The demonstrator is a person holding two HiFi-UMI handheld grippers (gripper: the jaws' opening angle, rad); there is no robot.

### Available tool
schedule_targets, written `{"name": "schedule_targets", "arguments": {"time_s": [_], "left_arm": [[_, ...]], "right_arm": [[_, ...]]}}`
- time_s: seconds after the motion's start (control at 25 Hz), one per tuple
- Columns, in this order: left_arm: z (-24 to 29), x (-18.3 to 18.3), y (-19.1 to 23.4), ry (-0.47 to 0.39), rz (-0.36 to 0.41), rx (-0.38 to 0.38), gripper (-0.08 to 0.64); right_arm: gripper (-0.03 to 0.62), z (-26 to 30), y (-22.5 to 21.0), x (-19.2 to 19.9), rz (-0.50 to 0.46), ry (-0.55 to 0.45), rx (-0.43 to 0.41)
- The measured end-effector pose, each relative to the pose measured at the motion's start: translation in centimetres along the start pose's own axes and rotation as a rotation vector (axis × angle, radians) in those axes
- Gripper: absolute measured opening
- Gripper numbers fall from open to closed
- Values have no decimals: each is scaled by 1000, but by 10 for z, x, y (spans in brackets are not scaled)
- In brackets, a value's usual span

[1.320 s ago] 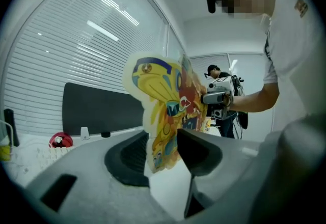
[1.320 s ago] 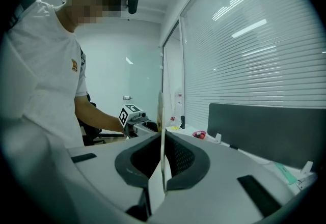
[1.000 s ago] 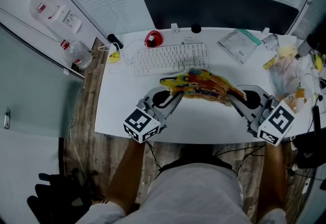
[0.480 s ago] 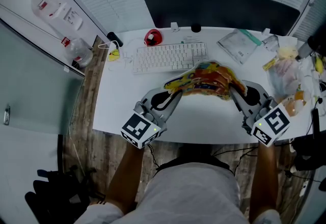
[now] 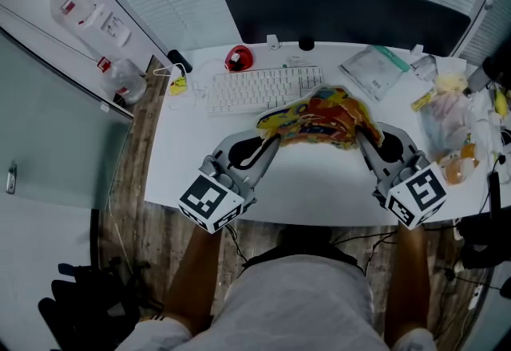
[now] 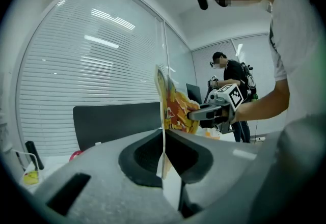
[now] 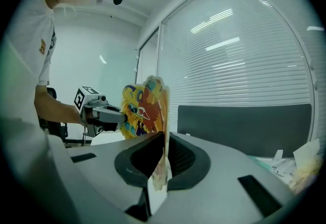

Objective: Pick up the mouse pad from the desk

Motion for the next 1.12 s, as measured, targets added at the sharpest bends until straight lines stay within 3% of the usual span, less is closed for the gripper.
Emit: {"name": "schedule_targets", "arguments": {"time_s": [1.12], "left_arm": [[-5, -13, -3, -4, 26, -5, 23]], "right_arm": [[18, -5, 5, -6, -13, -22, 26]]}}
Point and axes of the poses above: the fingertips, and each gripper's own axes: z forward along the fingers, y to its left, x out of its underside, the point moved 3 cm from there along -z, backward along the fingers, and after that the axes turned 11 degrees about -x, right-handed, at the moved point
